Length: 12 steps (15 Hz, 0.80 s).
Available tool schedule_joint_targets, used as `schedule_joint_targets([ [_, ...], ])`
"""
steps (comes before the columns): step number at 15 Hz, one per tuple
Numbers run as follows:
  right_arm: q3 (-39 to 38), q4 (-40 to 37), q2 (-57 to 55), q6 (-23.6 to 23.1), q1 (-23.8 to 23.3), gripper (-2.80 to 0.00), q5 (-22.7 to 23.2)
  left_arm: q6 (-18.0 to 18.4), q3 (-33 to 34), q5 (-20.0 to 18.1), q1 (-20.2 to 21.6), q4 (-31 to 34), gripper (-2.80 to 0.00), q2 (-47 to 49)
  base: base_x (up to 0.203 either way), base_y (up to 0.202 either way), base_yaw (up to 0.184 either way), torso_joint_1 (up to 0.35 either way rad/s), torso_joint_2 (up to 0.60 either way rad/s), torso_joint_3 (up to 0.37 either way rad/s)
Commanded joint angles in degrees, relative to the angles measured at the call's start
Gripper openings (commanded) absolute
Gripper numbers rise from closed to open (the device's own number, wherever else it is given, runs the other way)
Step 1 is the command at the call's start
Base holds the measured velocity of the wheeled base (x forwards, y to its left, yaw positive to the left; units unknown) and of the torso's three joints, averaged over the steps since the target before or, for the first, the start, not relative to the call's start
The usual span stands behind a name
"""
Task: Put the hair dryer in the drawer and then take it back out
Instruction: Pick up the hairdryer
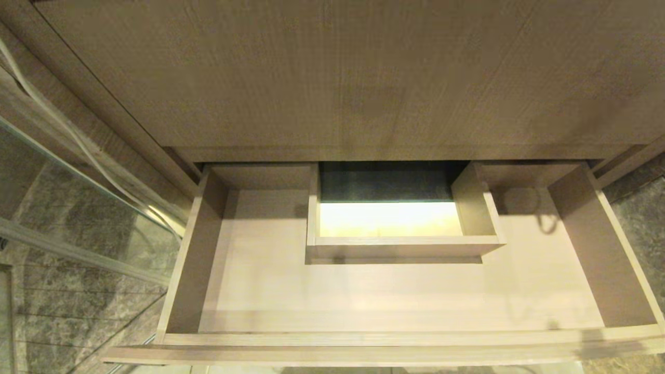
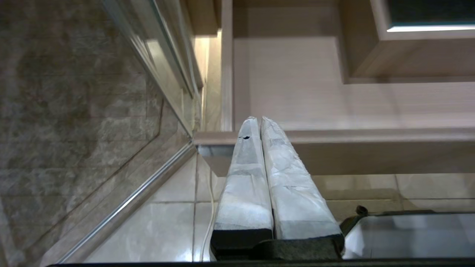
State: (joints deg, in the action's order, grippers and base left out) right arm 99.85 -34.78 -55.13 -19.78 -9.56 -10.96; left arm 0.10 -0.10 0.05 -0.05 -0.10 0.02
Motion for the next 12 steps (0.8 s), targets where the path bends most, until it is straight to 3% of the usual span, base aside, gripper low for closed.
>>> schedule_joint_targets([
  [1, -0.9, -0.9, 0.3, -0.1, 0.0, -2.8, 0.0, 0.0, 0.0, 0.0, 0.0, 0.1, -2.8, 0.0, 0.0, 0.0, 0.0, 0.623, -0.02, 0.225],
  [4, -1.7, -0.4, 0.5, 0.0, 0.0, -2.8, 0.0, 0.0, 0.0, 0.0, 0.0, 0.1, -2.8, 0.0, 0.0, 0.0, 0.0, 0.246, 0.01, 0.063],
  [12, -2.7, 0.0, 1.5, 0.0, 0.0, -2.8, 0.1, 0.0, 0.0, 0.0, 0.0, 0.1, -2.8, 0.0, 0.0, 0.0, 0.0, 0.009, 0.0, 0.006],
])
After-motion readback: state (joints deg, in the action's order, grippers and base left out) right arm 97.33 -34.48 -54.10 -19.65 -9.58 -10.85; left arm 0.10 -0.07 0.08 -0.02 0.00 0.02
